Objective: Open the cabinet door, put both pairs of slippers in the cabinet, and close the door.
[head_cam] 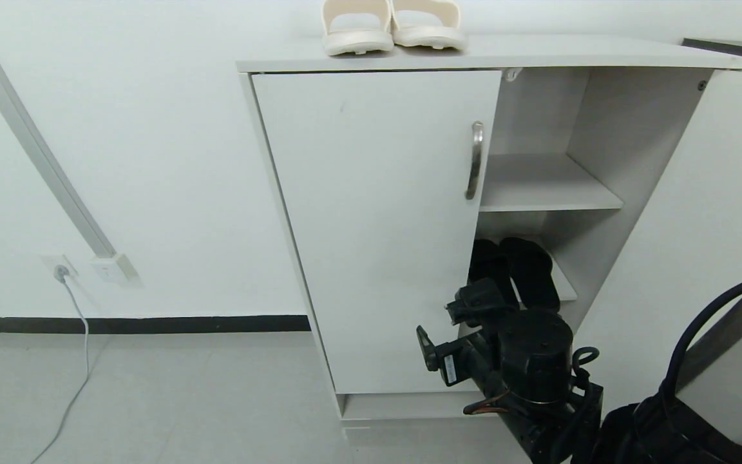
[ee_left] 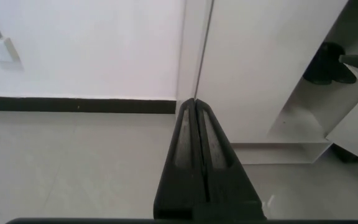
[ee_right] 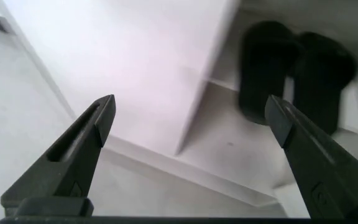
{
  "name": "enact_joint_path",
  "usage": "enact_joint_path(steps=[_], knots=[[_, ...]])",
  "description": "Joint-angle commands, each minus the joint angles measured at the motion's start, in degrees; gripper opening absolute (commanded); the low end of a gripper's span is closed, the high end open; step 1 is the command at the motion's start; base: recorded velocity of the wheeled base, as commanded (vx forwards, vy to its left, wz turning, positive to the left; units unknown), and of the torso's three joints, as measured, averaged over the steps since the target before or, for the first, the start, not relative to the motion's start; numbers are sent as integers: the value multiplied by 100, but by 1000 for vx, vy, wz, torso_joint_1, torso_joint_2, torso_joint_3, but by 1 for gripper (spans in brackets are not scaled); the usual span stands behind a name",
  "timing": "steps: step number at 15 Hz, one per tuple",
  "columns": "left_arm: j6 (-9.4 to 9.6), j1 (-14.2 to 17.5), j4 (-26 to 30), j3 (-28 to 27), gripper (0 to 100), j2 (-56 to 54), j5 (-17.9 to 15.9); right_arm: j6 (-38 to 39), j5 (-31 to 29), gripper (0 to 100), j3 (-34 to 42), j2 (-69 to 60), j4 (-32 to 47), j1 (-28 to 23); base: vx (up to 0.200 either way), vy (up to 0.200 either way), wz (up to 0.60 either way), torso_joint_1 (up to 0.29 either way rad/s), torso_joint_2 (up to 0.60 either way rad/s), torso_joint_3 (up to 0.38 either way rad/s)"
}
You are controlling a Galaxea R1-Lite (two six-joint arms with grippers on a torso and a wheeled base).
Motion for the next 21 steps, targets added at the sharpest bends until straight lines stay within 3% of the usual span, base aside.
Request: enact_joint_path(steps=[1, 21], knots=[[-1, 1, 0, 1, 0, 9, 0, -2, -1, 100, 2, 20, -22, 6, 0, 200, 0, -2, -2, 2], [-10, 1, 0, 1, 0, 9, 0, -2, -1, 100, 10, 28, -110, 15, 0, 10, 0, 0, 0, 0]])
